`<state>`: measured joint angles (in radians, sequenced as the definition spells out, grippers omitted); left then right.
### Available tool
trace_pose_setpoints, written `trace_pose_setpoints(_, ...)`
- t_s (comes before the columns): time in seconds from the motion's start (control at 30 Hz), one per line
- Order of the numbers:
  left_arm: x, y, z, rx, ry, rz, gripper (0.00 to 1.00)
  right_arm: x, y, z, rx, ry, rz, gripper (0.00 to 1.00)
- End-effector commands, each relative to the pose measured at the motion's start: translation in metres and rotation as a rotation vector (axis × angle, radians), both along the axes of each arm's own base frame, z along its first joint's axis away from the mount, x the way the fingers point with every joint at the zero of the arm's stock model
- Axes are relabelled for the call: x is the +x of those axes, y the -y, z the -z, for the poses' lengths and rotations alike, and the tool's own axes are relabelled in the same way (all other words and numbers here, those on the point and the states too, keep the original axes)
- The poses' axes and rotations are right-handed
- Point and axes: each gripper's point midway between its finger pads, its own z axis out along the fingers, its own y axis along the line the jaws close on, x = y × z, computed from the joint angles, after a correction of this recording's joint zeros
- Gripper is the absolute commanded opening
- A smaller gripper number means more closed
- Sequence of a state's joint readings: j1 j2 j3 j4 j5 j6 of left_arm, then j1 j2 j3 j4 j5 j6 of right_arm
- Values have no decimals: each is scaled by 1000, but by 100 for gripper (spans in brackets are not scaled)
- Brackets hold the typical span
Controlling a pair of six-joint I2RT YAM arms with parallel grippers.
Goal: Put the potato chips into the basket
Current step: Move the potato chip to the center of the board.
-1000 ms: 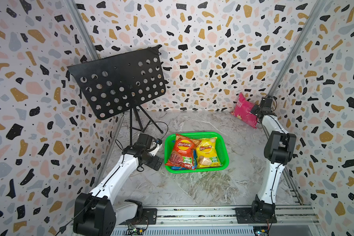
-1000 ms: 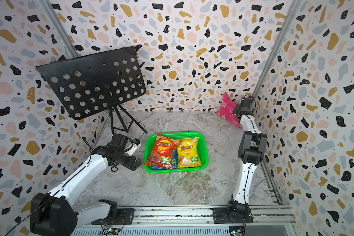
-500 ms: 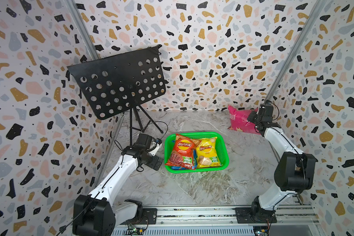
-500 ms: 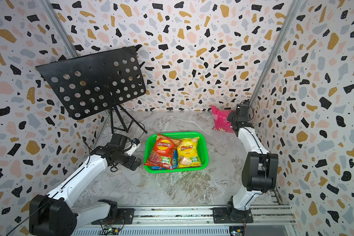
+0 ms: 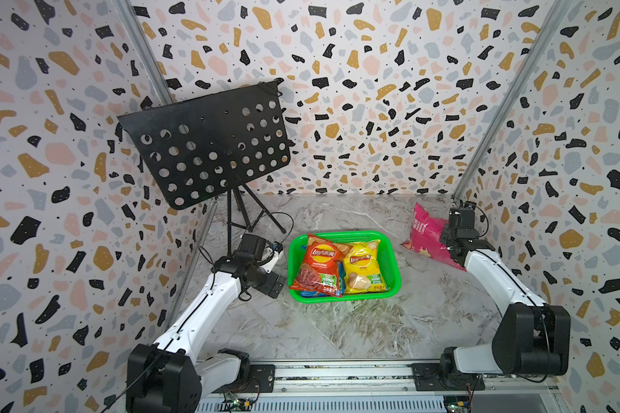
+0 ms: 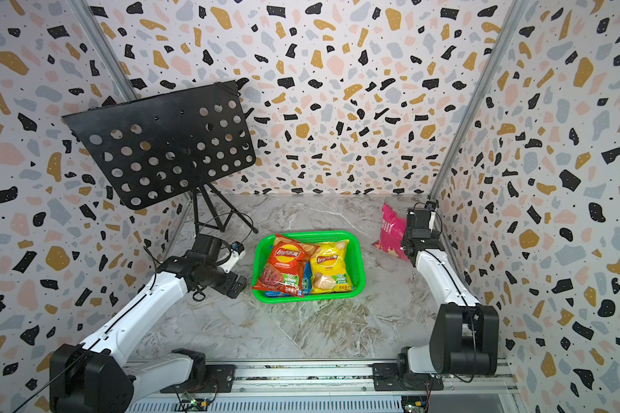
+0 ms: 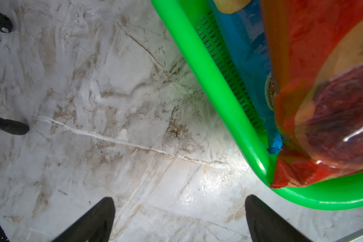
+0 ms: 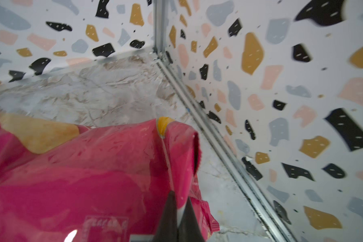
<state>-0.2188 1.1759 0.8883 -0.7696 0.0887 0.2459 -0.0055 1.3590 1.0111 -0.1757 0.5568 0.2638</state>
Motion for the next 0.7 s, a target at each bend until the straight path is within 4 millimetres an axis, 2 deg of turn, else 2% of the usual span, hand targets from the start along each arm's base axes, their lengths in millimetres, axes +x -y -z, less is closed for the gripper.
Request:
trace_pose_setpoints(0.0, 2, -1, -9, -8, 31, -9, 100, -25, 29, -54, -106, 176, 179, 0)
trace_pose_setpoints(0.07, 2, -1, -10, -9, 35, -9, 100, -32, 32, -56, -111, 215, 208, 0)
trace_pose_setpoints(0.13, 2, 0, -10, -10, 38, -7, 100, -34, 32, -48, -108, 221, 212, 0)
trace_pose_setpoints(0.23, 2, 0, -10, -13, 36, -7, 100, -32, 28, -23, -69, 164, 198, 0)
trace_pose_setpoints(0.33, 2, 0, -11, -15, 36, -7, 100, -41, 19, 10, 10, 76, 189, 0)
trace_pose_setpoints(0.47, 2, 1, -10, -15, 34, -6, 100, -50, -5, 30, 89, 50, 125, 0)
trace_pose_setpoints(0.57, 2, 1, -10, -15, 31, -7, 100, -60, -29, 50, 185, -4, 66, 18)
trace_pose_setpoints(0.67, 2, 0, -9, -13, 30, -8, 100, -72, -54, 74, 306, -61, 10, 26)
